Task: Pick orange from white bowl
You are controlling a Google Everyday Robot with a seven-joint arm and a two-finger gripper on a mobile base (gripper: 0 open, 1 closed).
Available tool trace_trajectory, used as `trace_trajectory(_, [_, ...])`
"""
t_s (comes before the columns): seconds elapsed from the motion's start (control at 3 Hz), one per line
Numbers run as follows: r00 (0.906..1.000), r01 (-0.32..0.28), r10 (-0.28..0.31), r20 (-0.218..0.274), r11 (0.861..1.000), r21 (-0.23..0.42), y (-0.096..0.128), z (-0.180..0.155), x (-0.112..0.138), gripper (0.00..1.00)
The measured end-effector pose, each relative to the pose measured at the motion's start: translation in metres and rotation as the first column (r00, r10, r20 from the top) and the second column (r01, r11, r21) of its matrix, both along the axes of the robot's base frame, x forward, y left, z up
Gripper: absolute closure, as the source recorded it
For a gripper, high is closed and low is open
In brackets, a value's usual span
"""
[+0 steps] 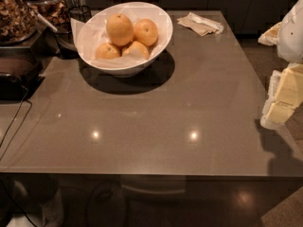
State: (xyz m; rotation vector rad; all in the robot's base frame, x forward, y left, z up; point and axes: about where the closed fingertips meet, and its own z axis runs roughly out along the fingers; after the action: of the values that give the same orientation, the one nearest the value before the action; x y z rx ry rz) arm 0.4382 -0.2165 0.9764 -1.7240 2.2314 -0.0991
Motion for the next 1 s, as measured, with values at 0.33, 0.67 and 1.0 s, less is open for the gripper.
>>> trace_trajectory(0.33, [0.9999, 0.011, -0.011, 0.005, 1.0, 0.003, 0.003, 0.003, 0.004, 0.0])
trace_trajectory(0.67, [0.9972, 0.052, -0.05, -0.055, 0.998, 0.046, 0.018, 0.002, 0.029, 0.0])
trace_trajectory(1.0, [0.9916, 0.078, -0.07, -0.109, 0.994, 0.071, 0.036, 0.006, 0.058, 0.0])
